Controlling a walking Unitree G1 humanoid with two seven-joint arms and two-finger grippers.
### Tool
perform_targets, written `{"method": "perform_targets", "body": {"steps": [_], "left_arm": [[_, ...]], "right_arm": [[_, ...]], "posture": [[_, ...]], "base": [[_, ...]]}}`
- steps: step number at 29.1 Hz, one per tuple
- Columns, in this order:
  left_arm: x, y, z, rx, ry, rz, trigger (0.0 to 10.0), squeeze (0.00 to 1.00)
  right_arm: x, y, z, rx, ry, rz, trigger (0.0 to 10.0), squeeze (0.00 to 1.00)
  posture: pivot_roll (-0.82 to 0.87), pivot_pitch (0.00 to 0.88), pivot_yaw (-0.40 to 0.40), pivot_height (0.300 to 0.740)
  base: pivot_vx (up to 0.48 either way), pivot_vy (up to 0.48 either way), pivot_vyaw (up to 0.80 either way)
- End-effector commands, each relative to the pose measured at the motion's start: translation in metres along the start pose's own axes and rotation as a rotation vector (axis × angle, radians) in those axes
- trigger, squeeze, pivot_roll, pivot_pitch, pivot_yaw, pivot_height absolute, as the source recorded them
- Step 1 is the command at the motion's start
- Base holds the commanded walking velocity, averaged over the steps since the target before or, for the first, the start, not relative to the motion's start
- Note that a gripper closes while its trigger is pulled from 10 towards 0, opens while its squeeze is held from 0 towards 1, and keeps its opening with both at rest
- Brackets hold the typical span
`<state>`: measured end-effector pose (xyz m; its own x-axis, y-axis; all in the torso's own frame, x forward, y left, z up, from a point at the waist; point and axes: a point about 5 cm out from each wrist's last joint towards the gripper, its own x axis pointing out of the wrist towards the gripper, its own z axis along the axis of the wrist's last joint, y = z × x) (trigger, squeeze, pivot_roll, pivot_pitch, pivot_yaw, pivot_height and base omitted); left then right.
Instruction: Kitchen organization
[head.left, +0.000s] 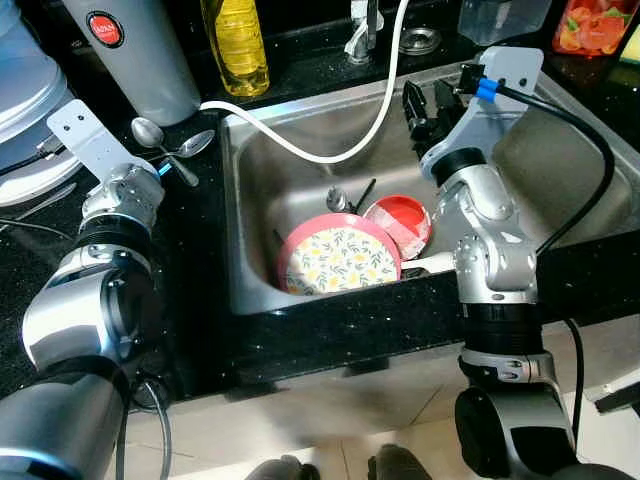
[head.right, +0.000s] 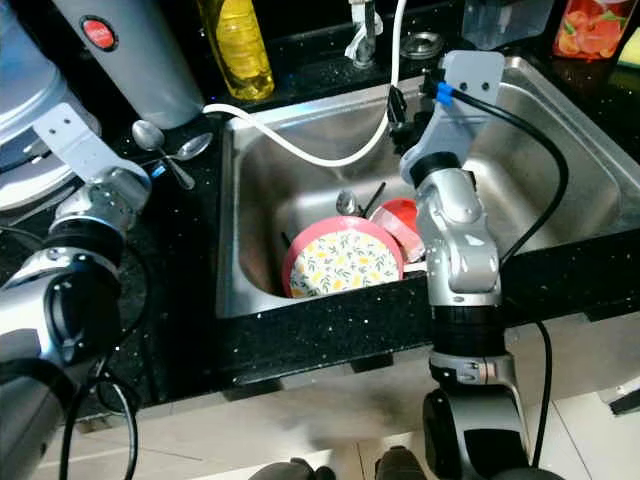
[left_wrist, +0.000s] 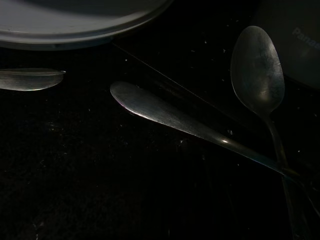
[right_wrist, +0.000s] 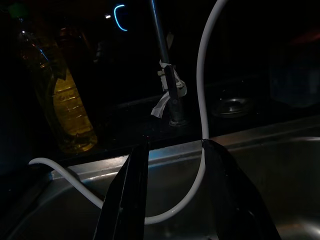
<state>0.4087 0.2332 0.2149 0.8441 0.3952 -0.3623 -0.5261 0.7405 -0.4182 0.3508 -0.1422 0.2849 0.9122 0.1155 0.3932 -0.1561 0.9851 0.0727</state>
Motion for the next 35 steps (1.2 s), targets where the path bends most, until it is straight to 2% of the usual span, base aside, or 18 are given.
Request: {"method": "perform_targets", "body": {"steps": [1,5,8,9,10,11,12,13,15,16,19,24,32,33,35], "left_arm": [[0.003,0.01,-0.012,0.012,0.061,0.035,0.0,0.0],[0.003,0.009,-0.01,0.009,0.054,0.033,0.0,0.0],[0.002,0.008,-0.006,0.036,0.024,0.029,0.0,0.0],[0.002,0.006,-0.001,0.081,-0.012,0.024,0.0,0.0],[-0.001,-0.001,0.008,0.173,-0.091,-0.009,0.0,0.0],[-0.001,-0.001,0.008,0.173,-0.091,-0.009,0.0,0.0],[-0.005,-0.011,0.017,0.247,-0.164,-0.057,4.8,0.0],[-0.012,-0.029,0.028,0.319,-0.247,-0.153,10.0,0.15],[-0.014,-0.033,0.03,0.325,-0.257,-0.176,10.0,0.15],[-0.016,-0.042,0.031,0.326,-0.257,-0.229,10.0,1.0],[-0.018,-0.048,0.03,0.335,-0.24,-0.259,10.0,1.0],[-0.017,-0.056,0.013,0.425,-0.183,-0.267,10.0,1.0],[-0.013,-0.049,-0.005,0.486,-0.096,-0.27,10.0,1.0],[-0.013,-0.049,-0.009,0.49,-0.066,-0.292,10.0,0.0],[-0.011,-0.045,-0.011,0.509,-0.051,-0.277,10.0,0.0]], "right_arm": [[0.001,0.005,0.0,0.02,-0.009,0.014,10.0,0.0],[0.002,0.006,0.0,0.022,-0.012,0.016,10.0,0.0],[0.003,0.006,0.0,0.023,-0.014,0.016,10.0,0.0],[0.003,0.006,0.0,0.024,-0.016,0.015,10.0,0.0],[0.004,0.005,0.0,0.025,-0.018,0.013,10.0,0.0],[0.004,0.005,0.0,0.025,-0.018,0.013,10.0,0.0],[0.004,0.004,0.0,0.025,-0.02,0.011,10.0,0.0],[0.004,0.004,0.0,0.027,-0.02,0.011,10.0,0.0],[0.004,0.004,0.0,0.028,-0.019,0.011,10.0,0.0],[0.004,0.006,-0.002,0.031,-0.013,0.018,10.0,0.0],[0.004,0.01,-0.002,0.032,-0.012,0.026,10.0,0.0],[0.002,0.009,0.001,0.028,-0.018,0.018,10.0,0.0],[-0.006,0.0,-0.003,0.017,-0.005,-0.025,10.0,0.0],[-0.007,-0.001,-0.003,0.018,-0.004,-0.034,10.0,0.0],[-0.007,-0.001,-0.004,0.022,-0.004,-0.039,10.0,0.0]], "posture": [[0.01,0.091,0.165,0.74],[0.01,0.085,0.165,0.74],[0.01,0.08,0.166,0.74],[0.01,0.073,0.168,0.74],[0.02,0.07,0.167,0.74],[0.02,0.07,0.167,0.74],[0.02,0.068,0.165,0.74],[0.03,0.069,0.159,0.74],[0.03,0.069,0.158,0.74],[0.04,0.076,0.16,0.74],[0.02,0.084,0.163,0.74],[0.0,0.116,0.182,0.74],[0.0,0.141,0.215,0.74],[0.0,0.142,0.218,0.74],[0.01,0.147,0.226,0.74]], "base": [[0.0,0.0,0.0],[0.0,0.0,0.0],[0.0,0.0,0.0],[0.0,0.0,0.0],[0.0,0.0,0.0],[0.0,0.0,0.0],[0.0,0.0,0.0],[0.0,0.0,0.0],[0.0,0.0,0.0],[0.0,0.0,0.0],[0.0,0.0,0.0],[0.0,0.0,0.0],[0.0,0.0,0.0],[0.0,0.0,0.0],[0.0,0.0,0.0]]}}
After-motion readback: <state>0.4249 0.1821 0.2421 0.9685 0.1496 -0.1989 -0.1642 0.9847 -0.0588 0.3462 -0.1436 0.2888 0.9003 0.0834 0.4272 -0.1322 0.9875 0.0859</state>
